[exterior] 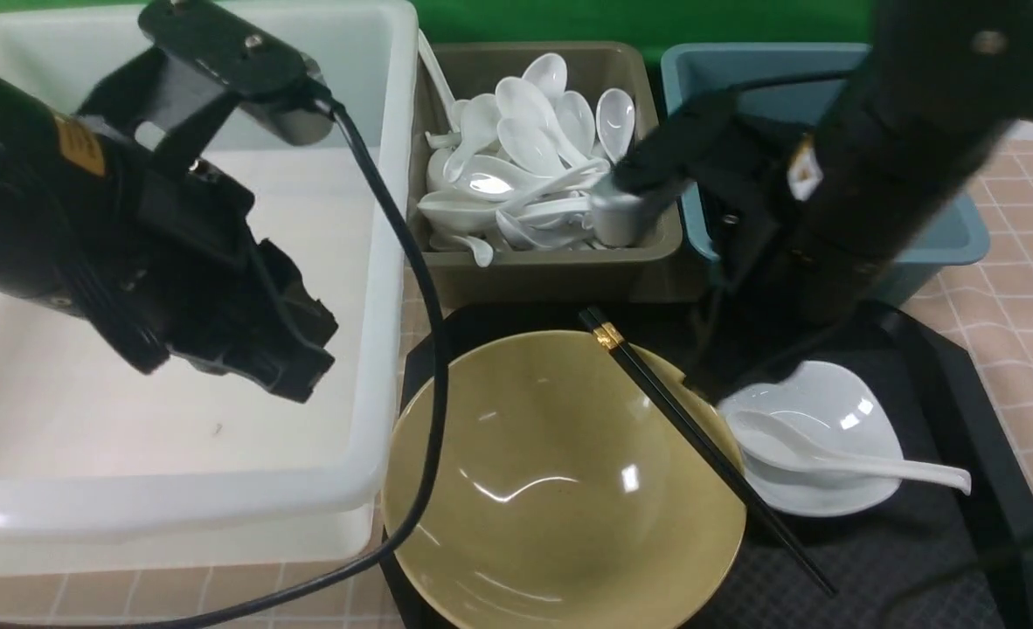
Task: On brown table put chopsticks spoon bowls plates into blue grey white boxes.
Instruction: 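Move the grippers toward the tableware on the black tray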
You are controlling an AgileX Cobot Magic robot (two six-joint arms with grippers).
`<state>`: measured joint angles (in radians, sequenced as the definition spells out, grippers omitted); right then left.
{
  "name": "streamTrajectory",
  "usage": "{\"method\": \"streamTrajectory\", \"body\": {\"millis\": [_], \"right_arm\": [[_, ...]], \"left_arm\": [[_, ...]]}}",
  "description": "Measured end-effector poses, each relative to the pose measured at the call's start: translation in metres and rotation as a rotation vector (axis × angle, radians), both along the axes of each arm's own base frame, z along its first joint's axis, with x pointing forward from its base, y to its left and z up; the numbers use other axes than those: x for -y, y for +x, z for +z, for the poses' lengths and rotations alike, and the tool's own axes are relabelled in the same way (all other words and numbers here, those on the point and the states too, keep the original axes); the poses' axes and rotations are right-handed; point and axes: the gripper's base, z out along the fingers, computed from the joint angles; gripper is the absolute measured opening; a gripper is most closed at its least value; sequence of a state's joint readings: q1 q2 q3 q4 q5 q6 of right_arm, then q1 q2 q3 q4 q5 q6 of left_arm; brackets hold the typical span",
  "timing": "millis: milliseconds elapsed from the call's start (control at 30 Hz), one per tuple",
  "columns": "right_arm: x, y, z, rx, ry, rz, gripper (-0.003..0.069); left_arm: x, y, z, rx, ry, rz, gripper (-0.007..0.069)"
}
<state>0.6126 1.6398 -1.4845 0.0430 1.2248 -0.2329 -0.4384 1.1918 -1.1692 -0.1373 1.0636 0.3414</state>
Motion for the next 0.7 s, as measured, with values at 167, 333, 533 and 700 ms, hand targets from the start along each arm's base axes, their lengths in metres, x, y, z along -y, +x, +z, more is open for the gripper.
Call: {"method": "streamTrajectory", "body": {"millis": [167, 333, 533, 700], "right_arm": [[-0.018, 0.026, -0.019, -0.029, -0.021, -0.004, 0.049], [-0.028, 0.041, -0.046, -0.082, -0.054, -0.017, 0.0552], [-0.032, 0.046, -0.063, -0.121, -0.079, -0.022, 0.0554], [-0.032, 0.046, -0.064, -0.122, -0.078, -0.026, 0.0536]], "left_arm": [[-0.002, 0.004, -0.006, 0.04, 0.022, 0.008, 0.0001], [-0.001, 0.006, -0.011, 0.057, 0.018, 0.013, 0.0001], [-0.001, 0.007, -0.011, 0.073, 0.012, 0.014, 0.0001], [-0.001, 0.008, -0.011, 0.076, 0.012, 0.015, 0.0001]]}}
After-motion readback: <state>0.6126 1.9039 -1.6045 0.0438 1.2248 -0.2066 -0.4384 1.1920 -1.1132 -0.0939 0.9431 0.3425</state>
